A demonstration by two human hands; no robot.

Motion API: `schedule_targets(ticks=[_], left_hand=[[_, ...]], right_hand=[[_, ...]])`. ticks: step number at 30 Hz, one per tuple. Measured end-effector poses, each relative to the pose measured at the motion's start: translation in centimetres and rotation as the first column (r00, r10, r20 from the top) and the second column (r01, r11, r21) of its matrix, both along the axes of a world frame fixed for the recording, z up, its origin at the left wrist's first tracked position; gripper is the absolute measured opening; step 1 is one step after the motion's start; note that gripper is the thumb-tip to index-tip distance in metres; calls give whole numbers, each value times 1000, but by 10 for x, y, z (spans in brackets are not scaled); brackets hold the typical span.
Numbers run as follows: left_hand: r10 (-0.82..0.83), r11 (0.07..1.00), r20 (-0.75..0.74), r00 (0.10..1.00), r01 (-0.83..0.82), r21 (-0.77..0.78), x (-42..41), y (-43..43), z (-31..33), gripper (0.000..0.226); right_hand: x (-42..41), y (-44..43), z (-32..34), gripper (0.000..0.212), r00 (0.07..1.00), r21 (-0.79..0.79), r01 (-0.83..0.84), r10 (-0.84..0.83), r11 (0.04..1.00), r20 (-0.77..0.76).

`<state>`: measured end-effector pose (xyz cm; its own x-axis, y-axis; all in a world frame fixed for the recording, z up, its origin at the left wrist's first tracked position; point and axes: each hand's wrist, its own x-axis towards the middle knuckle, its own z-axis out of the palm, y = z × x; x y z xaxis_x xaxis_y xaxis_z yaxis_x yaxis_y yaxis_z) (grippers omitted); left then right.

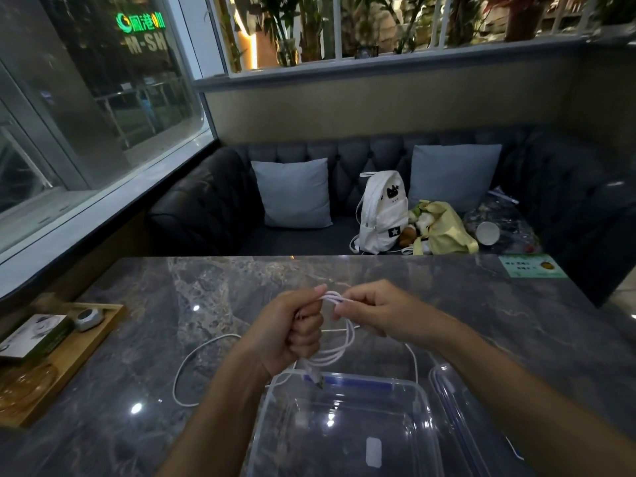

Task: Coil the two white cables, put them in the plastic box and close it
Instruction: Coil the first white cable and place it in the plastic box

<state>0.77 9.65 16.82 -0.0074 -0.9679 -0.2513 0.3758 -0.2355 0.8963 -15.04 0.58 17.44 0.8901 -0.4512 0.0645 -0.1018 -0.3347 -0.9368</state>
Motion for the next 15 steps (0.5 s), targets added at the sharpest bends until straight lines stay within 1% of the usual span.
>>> schedule_targets(ticks=[2, 3, 5, 8, 10, 12, 14, 15], left_hand=[[14, 1000, -12, 1000, -14, 5, -4, -1, 1, 42], [32, 999, -32, 999, -33, -7, -6, -3, 1, 40], [103, 994, -44, 994, -104, -35, -10, -7, 1, 39], [232, 972, 88, 969, -228, -55, -15, -12, -1, 40], [262, 965, 181, 948, -257, -48, -13, -14, 0, 42], [222, 974, 251, 942, -225, -17, -9, -15, 6, 42], [161, 984, 285, 945, -176, 29, -4, -16, 12, 43], [142, 986, 278, 950, -161, 49, -3, -17, 14, 43]], right_hand=[[0, -1, -2, 26, 999, -56, 38, -40, 998, -27], [1, -3, -3, 25, 997, -89, 71, -73, 994, -23], [4, -5, -4, 31, 987, -97, 162, -162, 982, 5], [11, -4, -12, 34, 967, -9, 249, -249, 968, 55], [13, -3, -17, 33, 958, 52, 274, -277, 960, 75], [10, -4, -19, 28, 971, 74, 233, -237, 970, 41], [5, -6, -17, 25, 992, 106, 126, -126, 986, -7], [2, -7, -16, 23, 997, 131, 72, -71, 989, -9]])
